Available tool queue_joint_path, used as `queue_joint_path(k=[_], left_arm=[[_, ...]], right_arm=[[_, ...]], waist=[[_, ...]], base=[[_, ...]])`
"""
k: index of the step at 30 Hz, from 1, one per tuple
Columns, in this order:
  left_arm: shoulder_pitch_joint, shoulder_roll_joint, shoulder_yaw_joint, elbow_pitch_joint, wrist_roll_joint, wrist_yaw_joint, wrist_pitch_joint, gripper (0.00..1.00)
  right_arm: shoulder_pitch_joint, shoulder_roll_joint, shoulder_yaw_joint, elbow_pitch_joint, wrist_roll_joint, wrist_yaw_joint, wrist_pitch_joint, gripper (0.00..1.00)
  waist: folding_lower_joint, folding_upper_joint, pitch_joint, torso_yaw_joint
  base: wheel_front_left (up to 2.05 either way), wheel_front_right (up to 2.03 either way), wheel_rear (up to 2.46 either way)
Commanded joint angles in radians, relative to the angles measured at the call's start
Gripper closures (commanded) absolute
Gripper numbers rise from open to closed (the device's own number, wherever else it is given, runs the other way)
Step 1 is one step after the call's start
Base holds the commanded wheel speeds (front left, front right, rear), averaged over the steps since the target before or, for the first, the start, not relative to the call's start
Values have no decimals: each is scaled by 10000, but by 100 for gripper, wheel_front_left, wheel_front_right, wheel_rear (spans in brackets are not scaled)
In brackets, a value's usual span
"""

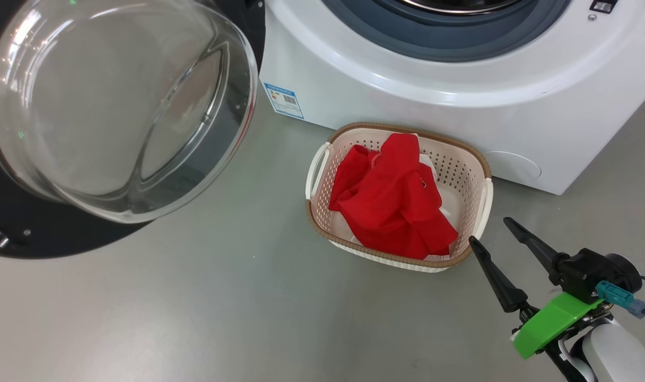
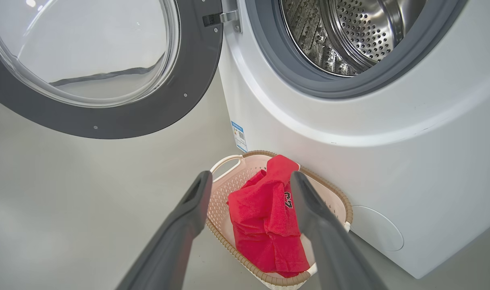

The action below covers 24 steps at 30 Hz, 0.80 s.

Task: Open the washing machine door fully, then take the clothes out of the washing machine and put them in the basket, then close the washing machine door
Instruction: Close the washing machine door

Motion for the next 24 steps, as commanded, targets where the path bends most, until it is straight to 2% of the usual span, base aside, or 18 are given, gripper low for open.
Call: queue_joint_path(k=[1, 13, 24], left_arm=[[92, 397, -50, -452, -104, -101, 344, 100], [1368, 209, -510, -2423, -659, -101, 1859, 100], [2845, 38, -853, -4994, -1492, -101, 3036, 100]], right_arm=[[-65, -85, 155, -239, -75, 16, -120, 0], [-10, -18, 89, -180, -87, 16, -120, 0], [109, 13, 16, -179, -70, 16, -120, 0]], waist=[[0, 0, -10, 10], [0, 0, -264, 108], [0, 0, -459, 173]], base=[[0, 0, 0], [0, 0, 0], [0, 0, 0]])
